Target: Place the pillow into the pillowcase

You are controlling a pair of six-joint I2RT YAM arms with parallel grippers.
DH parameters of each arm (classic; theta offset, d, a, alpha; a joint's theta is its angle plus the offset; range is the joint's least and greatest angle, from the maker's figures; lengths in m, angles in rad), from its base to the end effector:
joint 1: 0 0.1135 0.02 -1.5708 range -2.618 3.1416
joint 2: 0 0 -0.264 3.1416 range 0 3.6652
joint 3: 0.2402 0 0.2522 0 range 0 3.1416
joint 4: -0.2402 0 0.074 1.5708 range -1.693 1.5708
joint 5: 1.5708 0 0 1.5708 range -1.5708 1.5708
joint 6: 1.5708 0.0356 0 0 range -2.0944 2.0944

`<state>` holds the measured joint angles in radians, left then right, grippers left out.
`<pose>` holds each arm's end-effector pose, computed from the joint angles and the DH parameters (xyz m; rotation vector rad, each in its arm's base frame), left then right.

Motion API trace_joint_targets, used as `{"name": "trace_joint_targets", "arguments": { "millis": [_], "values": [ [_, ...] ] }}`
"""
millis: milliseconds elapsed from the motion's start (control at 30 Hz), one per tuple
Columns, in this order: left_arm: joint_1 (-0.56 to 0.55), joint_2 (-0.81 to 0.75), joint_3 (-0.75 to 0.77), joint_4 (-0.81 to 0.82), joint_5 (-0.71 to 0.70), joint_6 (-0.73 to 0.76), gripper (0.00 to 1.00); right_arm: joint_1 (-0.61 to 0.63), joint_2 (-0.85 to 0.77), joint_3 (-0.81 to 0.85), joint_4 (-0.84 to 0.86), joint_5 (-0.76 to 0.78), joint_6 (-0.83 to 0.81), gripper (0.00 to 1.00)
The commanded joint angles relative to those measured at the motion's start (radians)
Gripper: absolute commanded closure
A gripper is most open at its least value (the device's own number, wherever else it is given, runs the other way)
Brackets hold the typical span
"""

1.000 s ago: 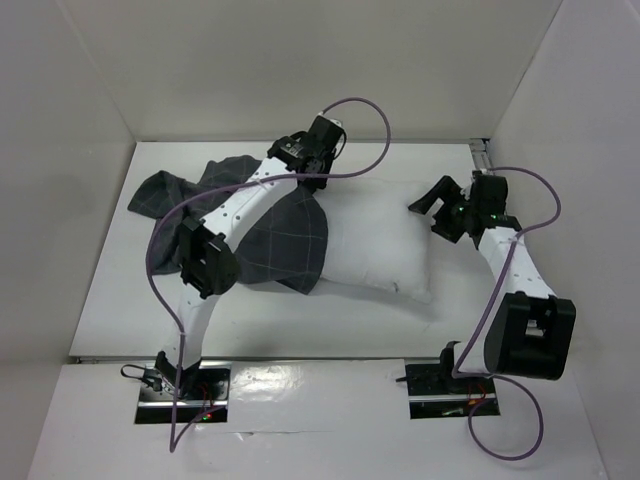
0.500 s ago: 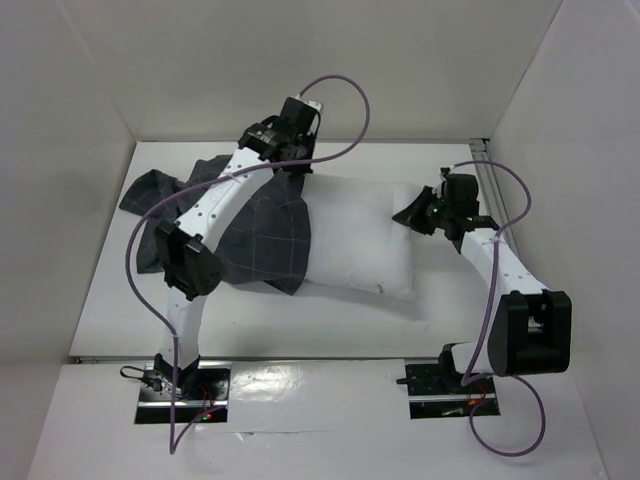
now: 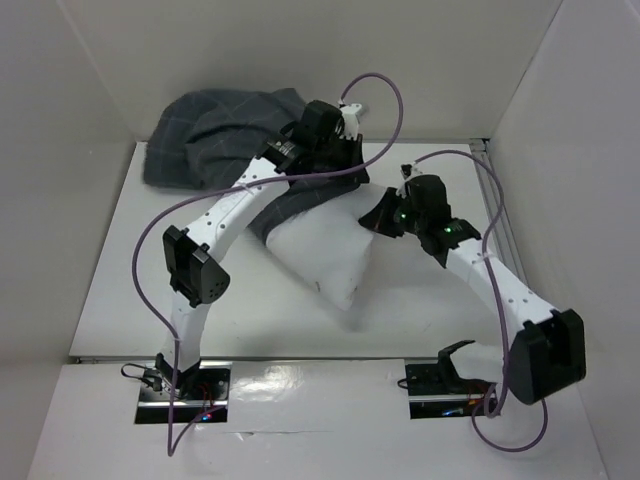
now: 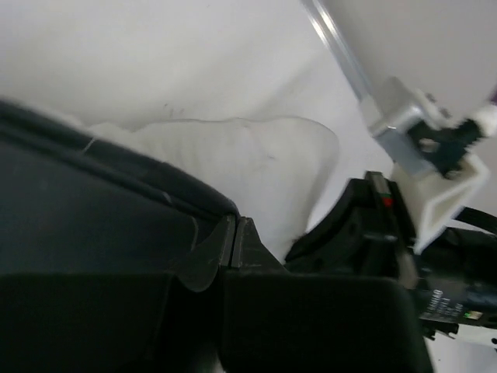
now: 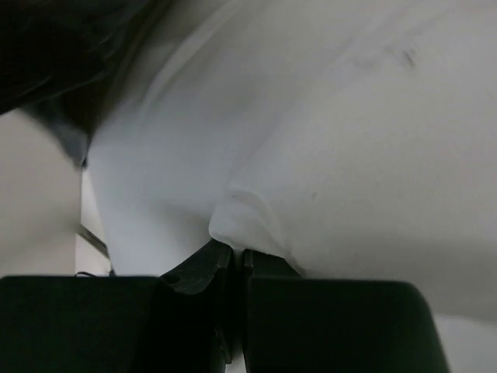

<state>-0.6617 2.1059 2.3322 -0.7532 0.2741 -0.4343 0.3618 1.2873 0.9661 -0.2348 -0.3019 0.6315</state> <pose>0.3676 -0.2985 0.3996 0.4257 2.1796 -0.9240 0.2668 0.1123 0.2896 0.1128 2.2329 0.8881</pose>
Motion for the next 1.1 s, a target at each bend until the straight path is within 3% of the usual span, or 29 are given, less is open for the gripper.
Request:
{"name": "trace_joint_targets", "arguments": {
  "millis": [0,100,200,233,267,300,333,400,500,533,667,733,767,833,1067],
  "values": [
    [-0.075,-0.132,-0.057,0.271,0.255,-0.106,1.00,-0.015,-0.152,-0.007,0.160,0.000,0.042,1.00],
    [-0.075,-0.084,-0.062,0.272,0.205,-0.118,1.00,-0.079,-0.105,-0.096,0.209,-0.086,0.085,1.00],
    [-0.075,-0.012,-0.021,0.213,0.166,-0.118,0.97,-0.124,-0.059,-0.107,0.189,-0.075,0.060,1.00],
    [-0.075,-0.012,-0.007,0.177,0.146,-0.081,0.85,-0.168,-0.049,-0.107,0.154,-0.075,0.038,1.00],
    [-0.075,-0.026,-0.007,0.160,0.130,-0.063,0.45,-0.196,-0.049,-0.107,0.140,-0.103,0.037,1.00],
    [-0.075,-0.046,-0.019,0.147,0.107,-0.044,0.27,-0.225,-0.049,-0.107,0.131,-0.121,0.022,1.00],
    [-0.075,-0.072,-0.054,0.129,0.043,-0.006,0.15,-0.285,-0.060,-0.107,0.120,-0.137,0.022,1.00],
    [-0.075,-0.175,-0.118,0.129,-0.037,0.035,0.01,-0.342,-0.081,-0.127,0.098,-0.173,0.013,1.00],
    [-0.075,-0.308,-0.322,0.149,-0.255,0.104,0.01,-0.438,-0.102,-0.127,0.058,-0.209,-0.013,1.00],
    [-0.075,-0.402,-0.479,0.176,-0.376,0.115,0.01,-0.470,-0.102,-0.127,0.049,-0.229,-0.025,1.00],
    [-0.023,-0.552,-0.800,0.311,-0.492,0.103,0.01,-0.501,-0.076,-0.101,0.049,-0.252,-0.038,1.00],
    [-0.003,-0.566,-0.905,0.389,-0.492,0.082,0.01,-0.511,-0.057,-0.072,0.014,-0.261,-0.056,0.42],
    [0.019,-0.578,-0.998,0.420,-0.492,0.059,0.01,-0.511,-0.057,-0.060,-0.013,-0.261,-0.065,0.23],
    [0.031,-0.578,-1.068,0.477,-0.483,0.036,0.01,-0.511,-0.069,-0.027,-0.046,-0.223,-0.075,0.00],
    [0.102,-0.489,-1.208,0.710,-0.395,-0.032,0.01,-0.511,-0.164,0.006,-0.175,-0.198,-0.128,0.00]
  ]
}}
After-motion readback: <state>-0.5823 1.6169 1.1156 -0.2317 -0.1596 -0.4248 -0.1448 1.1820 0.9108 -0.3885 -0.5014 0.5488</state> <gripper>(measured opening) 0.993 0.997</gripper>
